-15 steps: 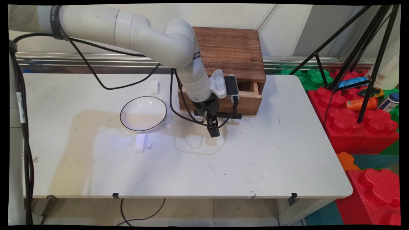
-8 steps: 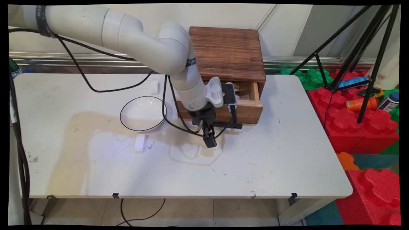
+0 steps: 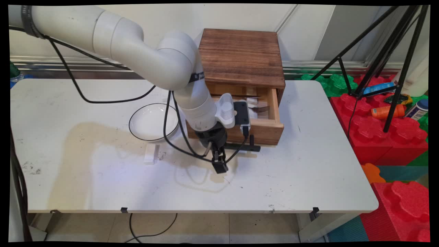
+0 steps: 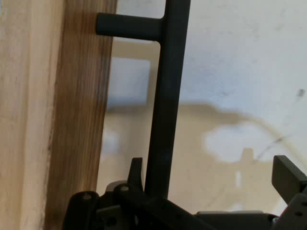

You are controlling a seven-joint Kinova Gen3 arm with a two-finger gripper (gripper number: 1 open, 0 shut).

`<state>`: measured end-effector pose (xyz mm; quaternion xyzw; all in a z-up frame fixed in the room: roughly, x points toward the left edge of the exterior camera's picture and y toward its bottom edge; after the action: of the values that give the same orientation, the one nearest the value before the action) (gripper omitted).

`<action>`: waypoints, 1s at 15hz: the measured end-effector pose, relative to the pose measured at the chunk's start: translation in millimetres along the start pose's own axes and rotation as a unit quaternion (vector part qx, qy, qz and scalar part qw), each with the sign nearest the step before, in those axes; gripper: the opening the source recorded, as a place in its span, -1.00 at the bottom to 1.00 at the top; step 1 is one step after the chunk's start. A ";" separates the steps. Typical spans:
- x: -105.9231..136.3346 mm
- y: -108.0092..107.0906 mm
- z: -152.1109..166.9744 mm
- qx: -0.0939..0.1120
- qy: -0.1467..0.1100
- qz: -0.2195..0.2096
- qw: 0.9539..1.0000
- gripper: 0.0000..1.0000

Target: Open the drawer

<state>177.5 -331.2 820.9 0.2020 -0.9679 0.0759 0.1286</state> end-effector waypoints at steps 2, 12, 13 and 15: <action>-2.5 9.7 -2.5 -0.006 -0.001 0.003 1.000 1.00; -10.6 48.3 -14.7 -0.031 0.002 0.022 0.999 1.00; -11.4 52.0 -16.0 -0.033 0.002 0.024 0.999 1.00; -12.9 58.4 -18.5 -0.038 0.002 0.027 0.999 1.00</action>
<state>169.0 -269.7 829.4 0.1709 -0.9749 0.0434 0.1360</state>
